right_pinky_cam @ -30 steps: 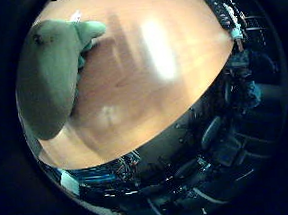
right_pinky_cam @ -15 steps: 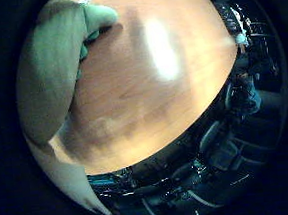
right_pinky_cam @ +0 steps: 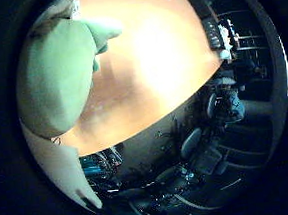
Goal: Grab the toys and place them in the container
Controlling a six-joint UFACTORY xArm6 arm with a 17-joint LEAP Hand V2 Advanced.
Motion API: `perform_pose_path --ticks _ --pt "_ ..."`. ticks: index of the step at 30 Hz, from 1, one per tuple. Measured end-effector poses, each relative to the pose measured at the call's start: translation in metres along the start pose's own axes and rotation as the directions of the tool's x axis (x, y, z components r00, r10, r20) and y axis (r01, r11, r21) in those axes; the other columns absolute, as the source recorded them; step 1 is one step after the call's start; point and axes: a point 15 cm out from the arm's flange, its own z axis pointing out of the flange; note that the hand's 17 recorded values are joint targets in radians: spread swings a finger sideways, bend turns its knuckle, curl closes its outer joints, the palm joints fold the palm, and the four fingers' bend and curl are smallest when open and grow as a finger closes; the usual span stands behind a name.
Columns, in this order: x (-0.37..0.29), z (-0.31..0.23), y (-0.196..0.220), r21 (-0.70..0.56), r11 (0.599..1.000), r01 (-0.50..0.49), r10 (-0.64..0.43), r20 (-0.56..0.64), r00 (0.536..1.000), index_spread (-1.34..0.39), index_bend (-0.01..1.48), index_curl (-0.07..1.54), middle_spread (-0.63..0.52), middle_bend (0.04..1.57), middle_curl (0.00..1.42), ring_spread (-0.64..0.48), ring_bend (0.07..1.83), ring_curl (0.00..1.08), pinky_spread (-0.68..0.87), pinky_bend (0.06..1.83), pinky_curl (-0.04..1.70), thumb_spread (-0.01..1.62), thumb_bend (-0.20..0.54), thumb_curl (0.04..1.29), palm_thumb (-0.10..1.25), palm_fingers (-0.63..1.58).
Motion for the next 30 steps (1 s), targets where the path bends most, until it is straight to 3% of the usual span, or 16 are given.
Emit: perform_pose_path --ticks 14,23,30 --pt "-0.162 -0.165 0.010 0.145 0.980 0.137 -0.139 0.000 0.990 -0.28 1.02 0.88 -0.18 1.28 0.85 -0.24 1.35 0.73 -0.23 1.16 0.93 0.84 -0.018 0.71 1.03 1.05" --pt "-0.326 -0.209 0.005 0.234 0.928 0.289 -0.310 0.061 0.949 -0.28 1.00 0.90 -0.18 1.26 0.87 -0.24 1.34 0.75 -0.25 1.10 1.02 0.82 -0.018 0.76 1.02 1.05" --pt "-0.437 -0.227 0.037 0.255 0.875 0.412 -0.450 0.109 0.887 -0.29 0.99 0.91 -0.19 1.24 0.89 -0.25 1.32 0.77 -0.26 1.07 1.06 0.80 -0.018 0.78 1.02 1.05"
